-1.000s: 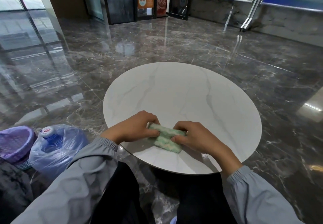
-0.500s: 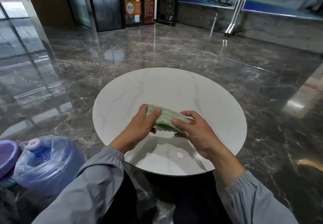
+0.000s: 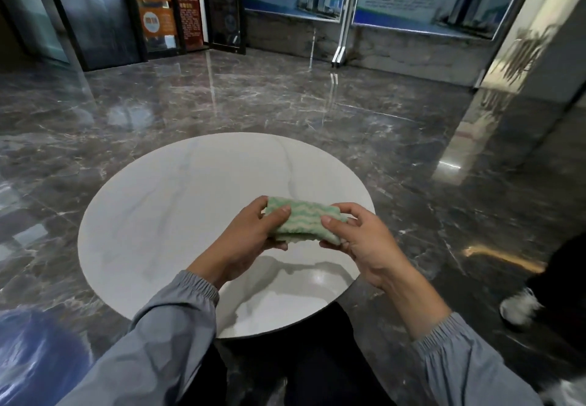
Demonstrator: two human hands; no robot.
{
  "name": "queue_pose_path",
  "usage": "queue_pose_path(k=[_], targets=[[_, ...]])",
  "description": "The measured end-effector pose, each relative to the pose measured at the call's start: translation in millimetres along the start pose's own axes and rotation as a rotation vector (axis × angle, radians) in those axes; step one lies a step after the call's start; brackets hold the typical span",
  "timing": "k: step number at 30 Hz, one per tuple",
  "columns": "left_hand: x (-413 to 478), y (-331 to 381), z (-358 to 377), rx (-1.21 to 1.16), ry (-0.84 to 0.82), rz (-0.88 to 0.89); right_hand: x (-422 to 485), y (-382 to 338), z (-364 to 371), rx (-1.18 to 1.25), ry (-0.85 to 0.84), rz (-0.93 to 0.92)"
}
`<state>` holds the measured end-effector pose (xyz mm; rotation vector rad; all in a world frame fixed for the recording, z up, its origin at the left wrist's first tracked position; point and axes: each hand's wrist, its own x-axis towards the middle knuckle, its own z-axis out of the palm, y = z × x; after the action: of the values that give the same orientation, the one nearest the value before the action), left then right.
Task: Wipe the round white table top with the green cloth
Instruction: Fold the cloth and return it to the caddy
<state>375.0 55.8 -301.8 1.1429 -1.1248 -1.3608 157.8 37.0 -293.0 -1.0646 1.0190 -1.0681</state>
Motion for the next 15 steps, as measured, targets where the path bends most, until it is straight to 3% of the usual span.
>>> queue_pose_path(k=[15], targets=[[65,-7,59,0.039,-0.131,-0.046,26,-1,-65,0.021,0.214,-0.031]])
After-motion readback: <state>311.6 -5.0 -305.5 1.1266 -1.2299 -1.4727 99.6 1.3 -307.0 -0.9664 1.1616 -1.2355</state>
